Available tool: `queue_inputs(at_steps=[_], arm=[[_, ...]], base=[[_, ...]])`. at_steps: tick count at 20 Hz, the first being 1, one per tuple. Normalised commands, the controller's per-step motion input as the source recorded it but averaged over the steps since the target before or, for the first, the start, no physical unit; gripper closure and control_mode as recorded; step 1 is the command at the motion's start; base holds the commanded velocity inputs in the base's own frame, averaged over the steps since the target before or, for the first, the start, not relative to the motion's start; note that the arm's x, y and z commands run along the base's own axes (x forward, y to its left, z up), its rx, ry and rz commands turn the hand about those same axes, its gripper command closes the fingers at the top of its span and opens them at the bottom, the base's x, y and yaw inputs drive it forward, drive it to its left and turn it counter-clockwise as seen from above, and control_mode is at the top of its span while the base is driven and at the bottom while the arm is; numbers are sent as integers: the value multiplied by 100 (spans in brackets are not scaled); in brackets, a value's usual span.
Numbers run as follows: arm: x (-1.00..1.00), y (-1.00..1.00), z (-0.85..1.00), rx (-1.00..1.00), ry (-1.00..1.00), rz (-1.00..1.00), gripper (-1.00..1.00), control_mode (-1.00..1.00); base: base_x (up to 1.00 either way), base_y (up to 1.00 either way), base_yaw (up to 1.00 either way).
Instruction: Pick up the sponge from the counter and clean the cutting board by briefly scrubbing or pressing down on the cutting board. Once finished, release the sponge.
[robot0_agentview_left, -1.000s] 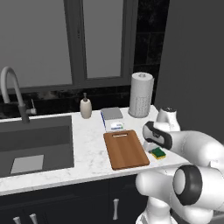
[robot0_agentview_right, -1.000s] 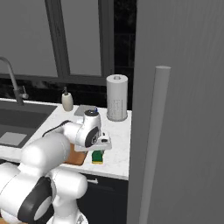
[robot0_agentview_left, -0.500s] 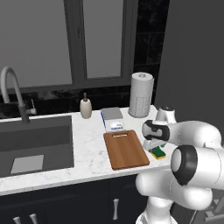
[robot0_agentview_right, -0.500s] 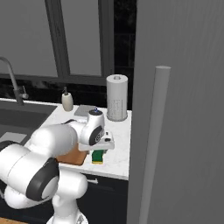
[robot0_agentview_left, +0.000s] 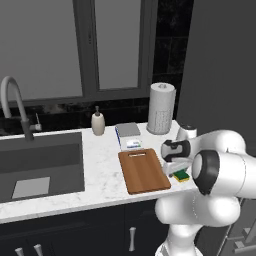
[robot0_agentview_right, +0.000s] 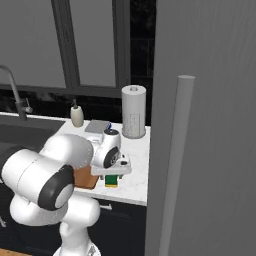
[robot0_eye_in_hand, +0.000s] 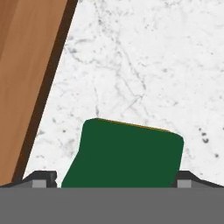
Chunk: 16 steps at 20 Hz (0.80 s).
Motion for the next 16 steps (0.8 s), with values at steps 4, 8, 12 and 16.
queue_inputs(at_steps=[4, 8, 12, 16], arm=[[0, 0, -41, 0, 8, 0, -100, -100], [0, 0, -21, 0, 2, 0, 100, -100], [-2, 0, -12, 0, 0, 0, 100, -100], [-20, 6, -28, 0, 0, 0, 100, -100]], base=[[0, 0, 0], [0, 0, 0], [0, 0, 0], [0, 0, 0]])
